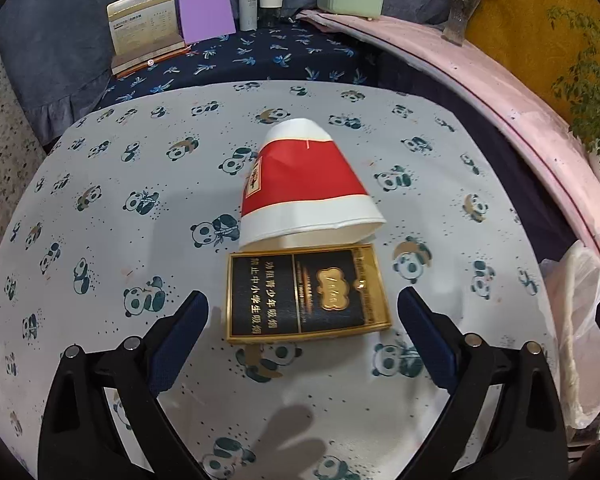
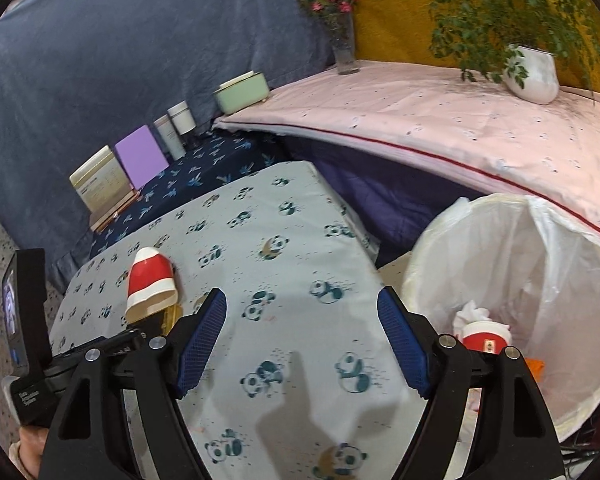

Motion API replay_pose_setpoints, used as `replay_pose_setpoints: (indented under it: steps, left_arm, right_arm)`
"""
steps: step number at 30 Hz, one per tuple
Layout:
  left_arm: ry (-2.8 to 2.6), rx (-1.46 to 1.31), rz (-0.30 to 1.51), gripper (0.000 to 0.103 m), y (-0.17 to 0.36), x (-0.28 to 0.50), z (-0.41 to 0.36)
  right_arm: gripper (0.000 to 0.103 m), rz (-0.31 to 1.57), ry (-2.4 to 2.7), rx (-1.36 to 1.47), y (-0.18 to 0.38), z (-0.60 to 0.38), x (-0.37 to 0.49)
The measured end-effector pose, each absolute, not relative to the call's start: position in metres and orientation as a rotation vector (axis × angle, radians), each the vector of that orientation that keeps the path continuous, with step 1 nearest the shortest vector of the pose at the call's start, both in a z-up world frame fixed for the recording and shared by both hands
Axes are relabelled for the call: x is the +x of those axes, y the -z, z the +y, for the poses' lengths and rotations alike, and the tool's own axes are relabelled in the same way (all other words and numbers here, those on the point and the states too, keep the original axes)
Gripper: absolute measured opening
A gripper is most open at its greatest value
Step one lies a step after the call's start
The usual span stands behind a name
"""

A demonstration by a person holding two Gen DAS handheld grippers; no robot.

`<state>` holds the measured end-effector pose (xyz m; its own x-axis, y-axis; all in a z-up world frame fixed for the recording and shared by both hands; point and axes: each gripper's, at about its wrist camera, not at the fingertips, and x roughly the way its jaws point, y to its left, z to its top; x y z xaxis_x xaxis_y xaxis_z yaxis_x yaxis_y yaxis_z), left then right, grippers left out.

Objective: Collect trash
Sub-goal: 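Grasp the black-and-gold cigarette box with the left tool while the right tool grasps the red paper cone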

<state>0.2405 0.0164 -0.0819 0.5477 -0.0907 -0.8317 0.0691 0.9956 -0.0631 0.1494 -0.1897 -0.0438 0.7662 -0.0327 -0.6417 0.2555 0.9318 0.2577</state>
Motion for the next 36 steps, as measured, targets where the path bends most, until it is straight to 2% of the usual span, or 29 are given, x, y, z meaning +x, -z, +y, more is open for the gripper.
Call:
replay_pose_setpoints:
  steps: [14, 23, 36]
  left_arm:
    - [0.131, -0.004, 1.041, 0.093, 0.102, 0.258, 0.010]
    - [0.181, -0.033, 1.024, 0.092, 0.096, 0.246, 0.020]
    - [0.034, -0.107, 0.986, 0.092, 0.076, 0.237, 0.108]
  right_arm:
    - [0.075, 0.720, 0.119, 0.316, 0.057, -0.162, 0.181]
    - [0.075, 0.739, 0.083, 0.297, 0.060, -0.145, 0.198]
    - [0.075, 0.771, -0.048, 0.247, 0.064, -0.078, 0.236]
